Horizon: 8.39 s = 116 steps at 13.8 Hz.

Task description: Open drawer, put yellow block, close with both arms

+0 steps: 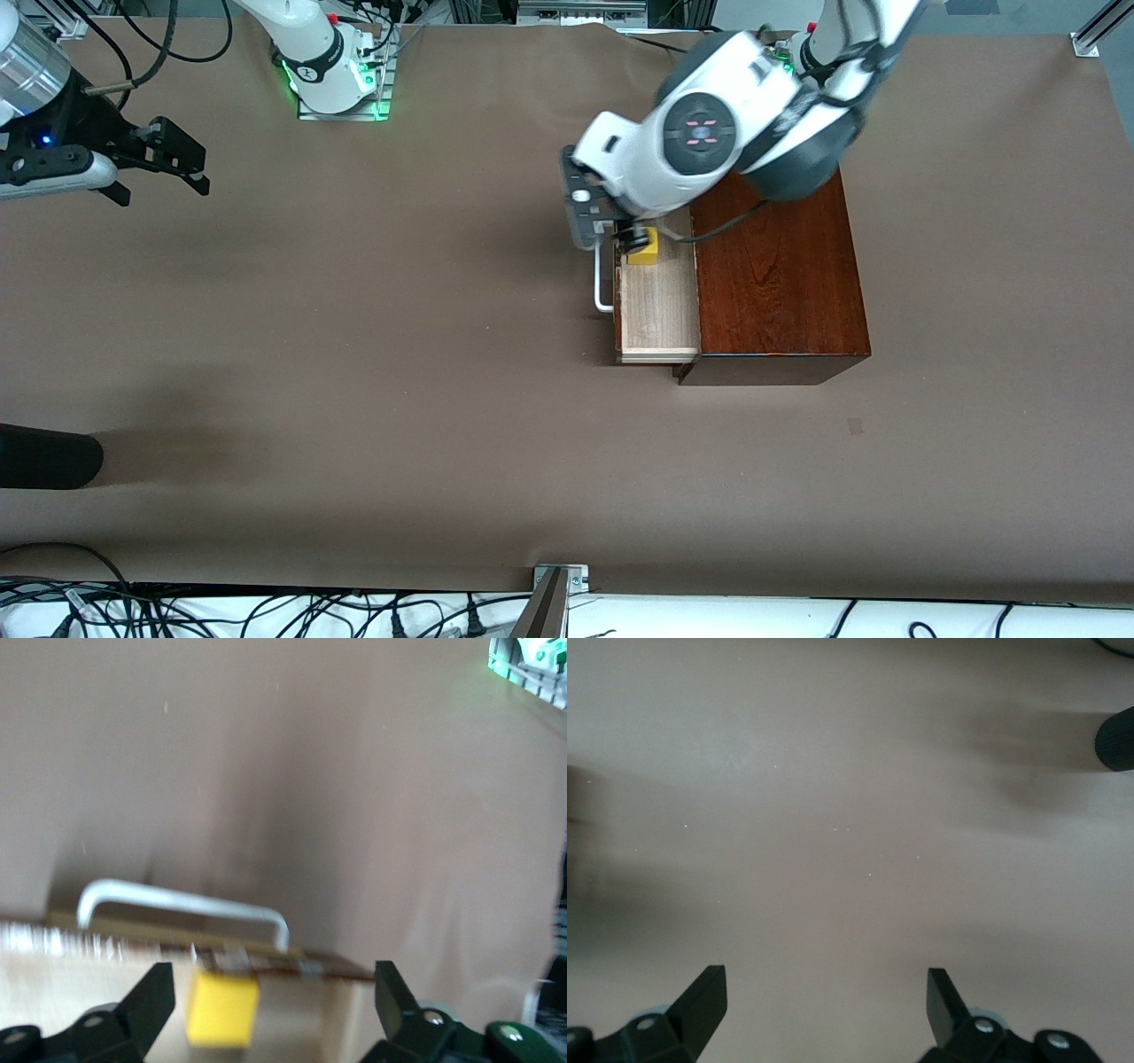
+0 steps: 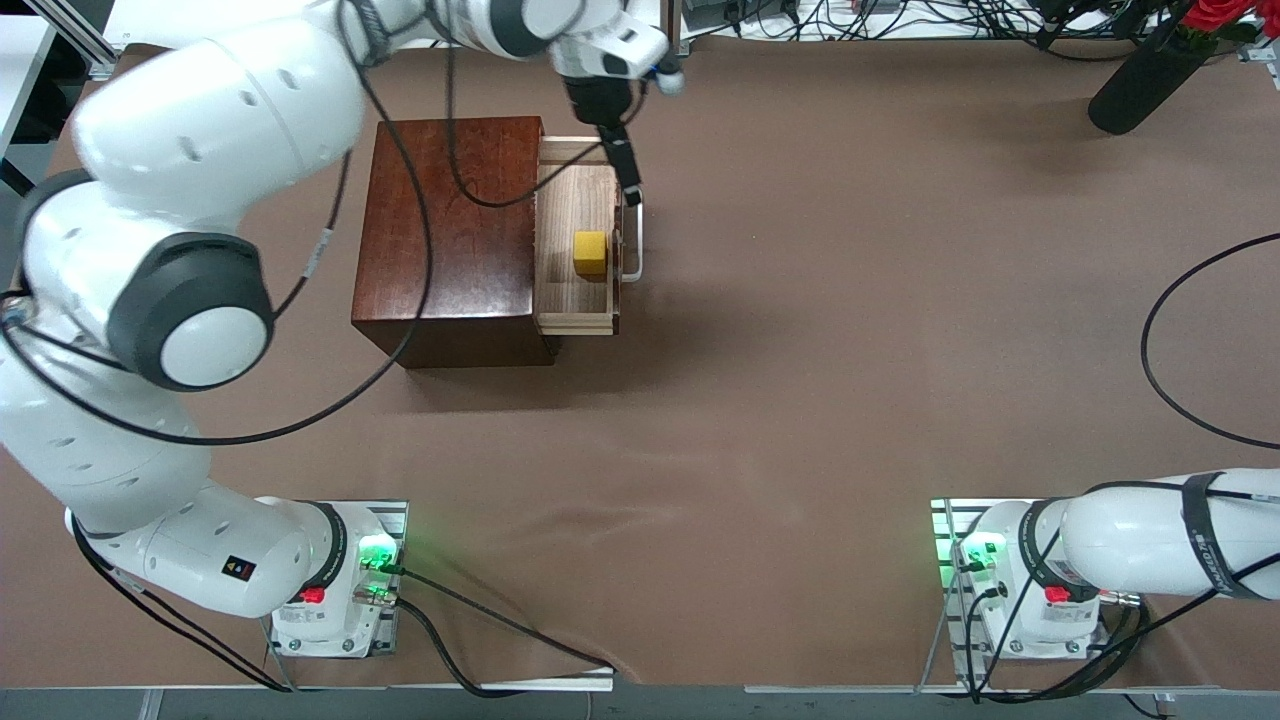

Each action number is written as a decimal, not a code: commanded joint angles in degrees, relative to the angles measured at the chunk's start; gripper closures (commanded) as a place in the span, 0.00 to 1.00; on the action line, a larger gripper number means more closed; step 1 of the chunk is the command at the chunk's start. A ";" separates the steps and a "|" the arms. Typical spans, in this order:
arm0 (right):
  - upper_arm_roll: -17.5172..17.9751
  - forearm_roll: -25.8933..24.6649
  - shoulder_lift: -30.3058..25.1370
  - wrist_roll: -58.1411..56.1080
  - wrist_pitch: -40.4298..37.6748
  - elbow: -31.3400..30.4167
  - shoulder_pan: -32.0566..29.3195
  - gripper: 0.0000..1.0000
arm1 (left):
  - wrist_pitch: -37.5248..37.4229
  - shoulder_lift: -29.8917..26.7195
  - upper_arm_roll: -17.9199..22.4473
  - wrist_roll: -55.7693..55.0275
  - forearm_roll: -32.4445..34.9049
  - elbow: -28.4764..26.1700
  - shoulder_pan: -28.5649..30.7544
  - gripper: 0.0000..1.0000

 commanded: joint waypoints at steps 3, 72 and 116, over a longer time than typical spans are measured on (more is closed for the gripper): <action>0.08 -0.51 3.11 1.78 0.11 2.45 0.29 0.00 | 6.31 7.27 0.31 6.68 13.47 2.92 -7.16 0.00; -1.85 -0.24 3.91 1.87 -0.42 2.72 0.29 0.00 | -7.66 11.76 1.27 5.09 26.67 -1.91 -6.90 0.00; -1.85 -0.24 4.00 1.87 -0.15 2.72 0.20 0.00 | -13.92 -14.06 11.29 -27.64 14.48 2.23 13.65 0.00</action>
